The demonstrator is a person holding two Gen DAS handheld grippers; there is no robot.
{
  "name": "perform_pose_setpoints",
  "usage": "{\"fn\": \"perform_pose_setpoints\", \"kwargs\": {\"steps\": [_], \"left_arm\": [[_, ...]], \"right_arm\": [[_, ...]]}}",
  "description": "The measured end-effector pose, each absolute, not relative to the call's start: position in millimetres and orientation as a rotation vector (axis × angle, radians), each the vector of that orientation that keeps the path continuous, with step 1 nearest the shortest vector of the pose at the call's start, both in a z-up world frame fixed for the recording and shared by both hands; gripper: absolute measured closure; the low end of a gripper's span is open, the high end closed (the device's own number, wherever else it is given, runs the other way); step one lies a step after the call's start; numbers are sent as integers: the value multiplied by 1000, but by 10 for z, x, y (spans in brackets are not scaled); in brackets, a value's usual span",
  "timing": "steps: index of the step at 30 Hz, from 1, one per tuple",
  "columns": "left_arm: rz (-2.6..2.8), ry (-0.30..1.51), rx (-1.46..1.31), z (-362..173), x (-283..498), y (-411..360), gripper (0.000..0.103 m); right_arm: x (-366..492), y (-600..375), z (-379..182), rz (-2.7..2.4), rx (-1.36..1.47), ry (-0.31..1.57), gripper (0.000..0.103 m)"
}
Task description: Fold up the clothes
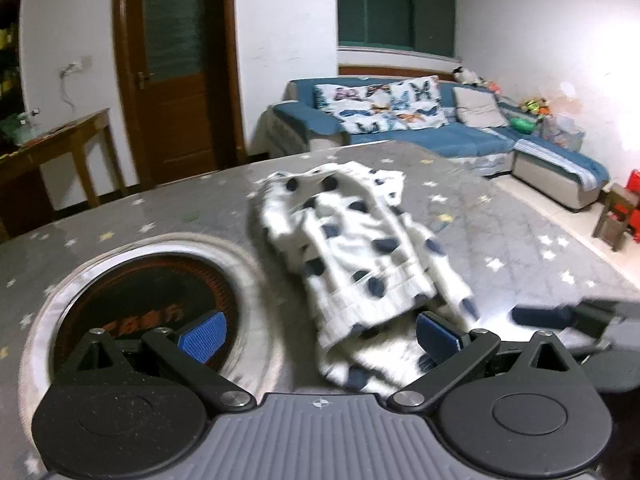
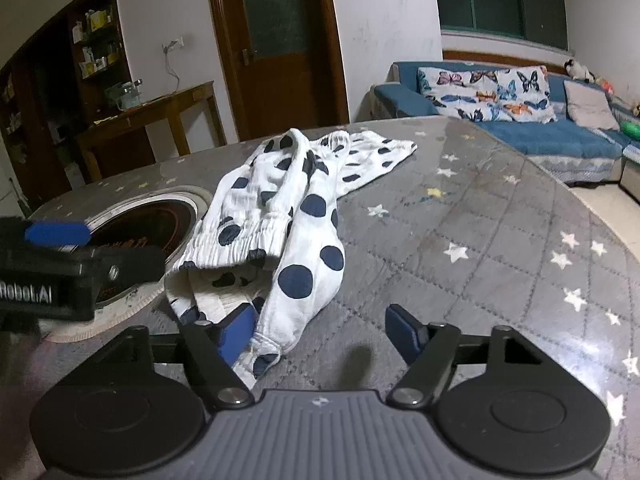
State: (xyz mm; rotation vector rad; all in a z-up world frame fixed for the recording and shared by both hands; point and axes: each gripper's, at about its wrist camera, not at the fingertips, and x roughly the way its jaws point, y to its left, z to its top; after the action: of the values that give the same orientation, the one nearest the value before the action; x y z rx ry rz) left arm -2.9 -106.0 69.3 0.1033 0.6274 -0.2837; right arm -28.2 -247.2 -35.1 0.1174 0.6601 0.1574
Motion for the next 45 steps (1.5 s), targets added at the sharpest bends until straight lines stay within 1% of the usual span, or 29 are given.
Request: {"fn": "perform_pose_setpoints", "kwargs": {"steps": [2,4,6,8,10,13,14,17,19,20,21,23,24,26,32,41,45], "left_arm": [[-319,630,97,720,24,-1129,1],[-349,635,95,733,96,-1212,6],[-370,645,91,733,174,-1291,13],[-388,664,84,711,271,-1362,19],[-402,690,76,678,377,-1432,21],[-405,721,71,606,504,-1514,28],[-401,729,78,579,542,-1535,31],[-381,760,97,491,640,-1561,44],[-370,781,98,446,682,-1546,56],[-369,784,94,436,695,-1526,64],[-370,783,87,437,699,-1501,69],[-379,781,67,460,686,-1430,75],[-380,778,57,480,670,-1394,78],[-375,771,43,500,664,-1341,81],[-353,760,-42,608,536,-1031,86],[-314,777,-151,728,249,-524,88],[-325,799,-204,752,83,-373,88]], "right_arm": [[-266,-2488,-372,171,134,668,42],[-264,-2505,-389,184,148,670,46],[-262,-2515,-403,196,159,672,50],[-262,-2530,-415,210,168,674,55],[-265,-2541,-418,220,178,674,57],[-263,-2563,-423,237,189,673,62],[-263,-2571,-429,244,194,674,62],[-259,-2604,-446,253,207,677,65],[-258,-2627,-460,259,219,679,68],[-258,-2638,-465,262,226,680,69],[-258,-2647,-470,264,231,680,70],[-263,-2663,-471,268,242,679,75],[-264,-2668,-470,271,246,678,76],[-265,-2679,-464,273,255,674,83],[-305,-2740,-368,270,276,654,94],[-396,-2789,-209,318,271,632,99],[-467,-2789,-131,360,276,639,99]]}}
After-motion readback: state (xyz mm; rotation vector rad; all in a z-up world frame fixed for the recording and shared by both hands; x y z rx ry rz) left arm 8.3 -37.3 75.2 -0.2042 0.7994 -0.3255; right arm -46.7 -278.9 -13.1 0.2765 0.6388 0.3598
